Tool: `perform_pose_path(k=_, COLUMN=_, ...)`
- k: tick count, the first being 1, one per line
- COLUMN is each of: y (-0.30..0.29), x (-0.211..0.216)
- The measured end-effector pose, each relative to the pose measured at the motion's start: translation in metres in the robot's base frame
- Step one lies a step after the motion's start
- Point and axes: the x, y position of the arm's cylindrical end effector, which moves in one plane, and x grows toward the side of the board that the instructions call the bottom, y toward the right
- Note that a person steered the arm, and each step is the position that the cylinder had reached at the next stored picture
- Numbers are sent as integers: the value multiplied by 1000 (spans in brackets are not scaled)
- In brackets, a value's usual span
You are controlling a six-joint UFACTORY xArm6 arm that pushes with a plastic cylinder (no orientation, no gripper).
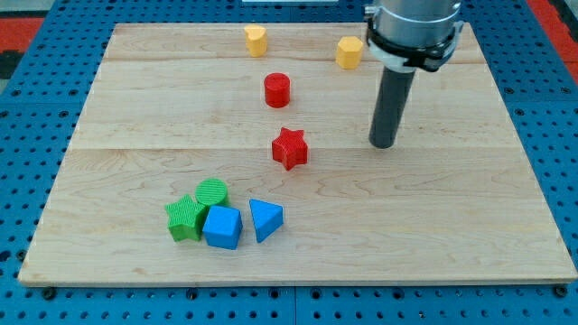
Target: Push blue triangle slightly up
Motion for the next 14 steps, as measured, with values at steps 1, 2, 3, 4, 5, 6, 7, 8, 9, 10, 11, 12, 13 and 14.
perform_pose_path(k=1, y=40, x=8)
perform_pose_path(k=2, y=38, x=50)
perform_pose_path(k=3, y=-14, x=39)
perform_pose_path(k=4, y=-46, x=33)
perform_pose_path(k=5, y=-28, x=7)
perform_pose_path(k=6, y=-30, x=6)
perform_pose_path(k=7, y=-34, x=6)
perform_pose_path(k=8, y=-34, x=4)
perform_pose_path(k=9, y=-48, x=5)
perform_pose_path(k=10, y=-65, x=5)
perform_pose_path(k=11, y=-69, x=5)
perform_pose_path(k=12, y=-62, x=5)
perform_pose_path(k=13, y=-41, x=25)
perform_pose_path(k=14, y=-29, x=68)
